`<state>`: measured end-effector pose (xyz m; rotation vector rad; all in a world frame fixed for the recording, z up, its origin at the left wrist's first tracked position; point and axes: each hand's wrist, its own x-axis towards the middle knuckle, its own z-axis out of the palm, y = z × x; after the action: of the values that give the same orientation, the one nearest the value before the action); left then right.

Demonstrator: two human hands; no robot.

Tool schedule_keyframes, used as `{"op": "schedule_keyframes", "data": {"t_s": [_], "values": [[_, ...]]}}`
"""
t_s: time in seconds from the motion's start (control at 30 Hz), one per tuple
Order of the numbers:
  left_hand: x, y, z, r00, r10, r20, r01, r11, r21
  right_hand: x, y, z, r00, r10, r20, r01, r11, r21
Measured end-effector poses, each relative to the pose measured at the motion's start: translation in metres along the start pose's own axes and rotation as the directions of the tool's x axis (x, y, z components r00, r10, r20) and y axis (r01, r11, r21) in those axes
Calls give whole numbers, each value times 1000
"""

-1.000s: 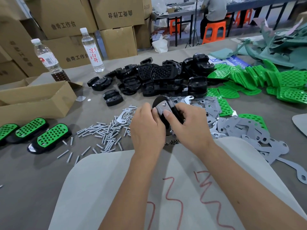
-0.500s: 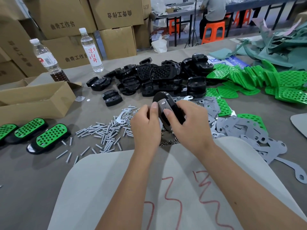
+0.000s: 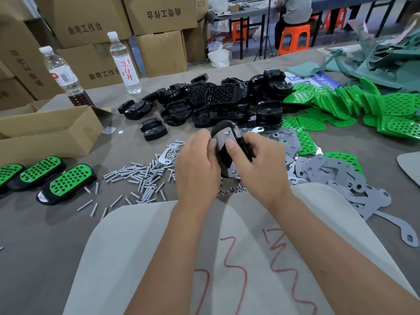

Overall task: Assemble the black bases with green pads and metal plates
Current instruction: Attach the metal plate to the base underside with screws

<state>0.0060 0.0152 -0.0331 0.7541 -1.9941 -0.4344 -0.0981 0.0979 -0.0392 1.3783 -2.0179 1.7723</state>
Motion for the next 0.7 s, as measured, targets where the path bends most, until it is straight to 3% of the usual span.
{"op": "schedule_keyframes", "data": {"t_s": [0.13,0.23,0.33,0.4,0.57,0.7], "values": [[3,-1,-5,995,90,51,-93,994,55,2,0,-1,994,98,-40,-94,993,73],[2,1,3,997,-77,25,79,995,-65,2,-1,2,993,94,-70,-93,996,11],[-2,5,11,953,-303,-9,299,942,-152,1,-5,5,999,-28,-22,27,998,-55],[-3,4,12,932,-360,-46,350,925,-149,-1,-5,6,996,-85,17,85,995,-56],[0,0,4,976,-209,-68,211,977,28,-3,-4,9,998,-38,46,39,999,-10],[4,-4,-3,996,-68,55,61,990,127,1,-1,3,980,162,119,-180,969,168]]}}
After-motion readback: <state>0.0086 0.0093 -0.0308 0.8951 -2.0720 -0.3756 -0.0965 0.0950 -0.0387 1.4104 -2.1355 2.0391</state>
